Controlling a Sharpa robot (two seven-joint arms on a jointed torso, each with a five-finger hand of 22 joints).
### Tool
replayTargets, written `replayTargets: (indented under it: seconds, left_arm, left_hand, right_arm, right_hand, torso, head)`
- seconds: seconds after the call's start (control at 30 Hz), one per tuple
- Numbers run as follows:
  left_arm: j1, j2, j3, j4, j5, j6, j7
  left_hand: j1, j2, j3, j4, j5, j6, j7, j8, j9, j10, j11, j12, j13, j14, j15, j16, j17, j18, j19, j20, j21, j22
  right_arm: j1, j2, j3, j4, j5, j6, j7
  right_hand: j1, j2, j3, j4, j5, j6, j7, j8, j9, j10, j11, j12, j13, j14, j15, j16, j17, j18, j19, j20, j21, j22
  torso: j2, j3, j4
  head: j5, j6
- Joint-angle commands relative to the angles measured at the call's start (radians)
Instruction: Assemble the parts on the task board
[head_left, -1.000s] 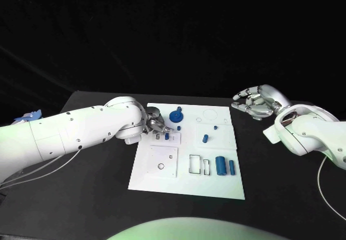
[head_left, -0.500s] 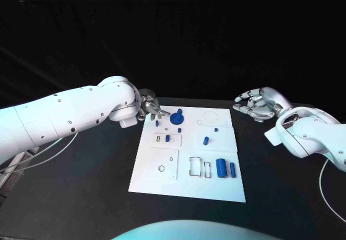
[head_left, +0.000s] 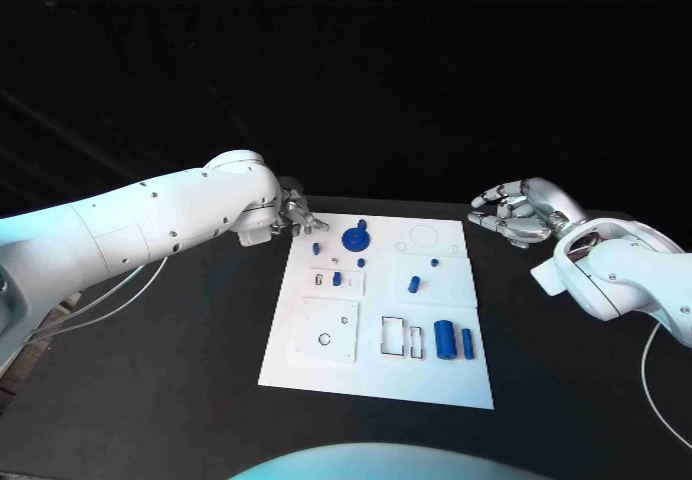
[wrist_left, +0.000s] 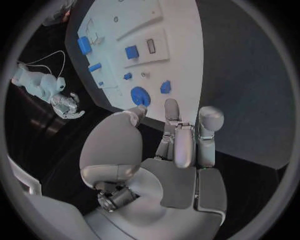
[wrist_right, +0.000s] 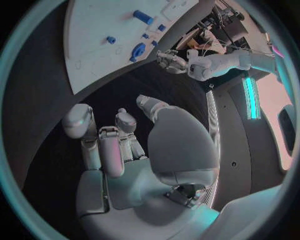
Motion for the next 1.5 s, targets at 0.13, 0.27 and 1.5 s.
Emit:
replayTargets:
  seconds: [0.13,0.27,1.5]
  left_arm:
    - [0.0,0.029,-0.012,-0.048,-0.043,0.075,0.023]
    - [-0.002,0.04,-0.017,-0.062,-0.042,0.084,0.028]
    - [-0.01,0.062,-0.027,-0.082,-0.005,0.112,0.04]
  left_hand:
    - [0.008,0.001,-0.006,0.0,0.002,0.003,-0.001,-0.003,-0.002,-0.007,0.003,-0.004,-0.001,0.039,0.007,-0.006,0.029,0.008,-0.005,0.003,-0.007,-0.004]
    - [0.004,0.003,-0.009,0.001,0.002,0.009,-0.002,-0.001,-0.004,-0.007,0.003,-0.005,-0.003,0.039,0.007,-0.006,0.029,0.007,-0.004,0.004,-0.007,-0.003]
    - [0.049,0.027,0.037,-0.004,0.002,0.057,-0.015,0.01,-0.033,0.009,-0.01,0.0,-0.015,0.046,-0.003,0.005,0.045,0.003,0.015,0.0,0.009,0.027]
  right_arm:
    - [-0.002,0.001,0.0,0.0,-0.004,0.0,0.009]
    - [-0.002,0.001,0.0,0.0,-0.004,0.0,0.009]
    - [-0.007,0.005,0.0,-0.001,-0.005,0.002,0.011]
  right_hand:
    - [-0.01,-0.001,0.0,0.004,0.001,-0.006,-0.002,0.004,-0.001,-0.003,-0.003,-0.004,-0.001,0.057,-0.006,-0.003,0.096,0.02,-0.004,-0.002,-0.006,0.0]
    - [-0.01,-0.001,0.0,0.004,0.001,-0.006,-0.002,0.004,-0.001,-0.003,-0.003,-0.004,-0.001,0.057,-0.006,-0.003,0.096,0.02,-0.004,-0.002,-0.006,0.0]
    - [-0.007,0.0,0.0,0.006,0.003,-0.007,-0.003,0.006,-0.002,-0.002,-0.003,-0.003,-0.001,0.057,-0.006,-0.004,0.096,0.021,-0.004,-0.002,-0.009,-0.001]
  torso:
    - [0.002,-0.0008,-0.0009]
    - [0.001,-0.0011,-0.0009]
    - [0.0,0.0008,-0.0004]
  head:
    - [-0.002,-0.001]
    - [-0.003,-0.003]
    - [-0.003,-0.012]
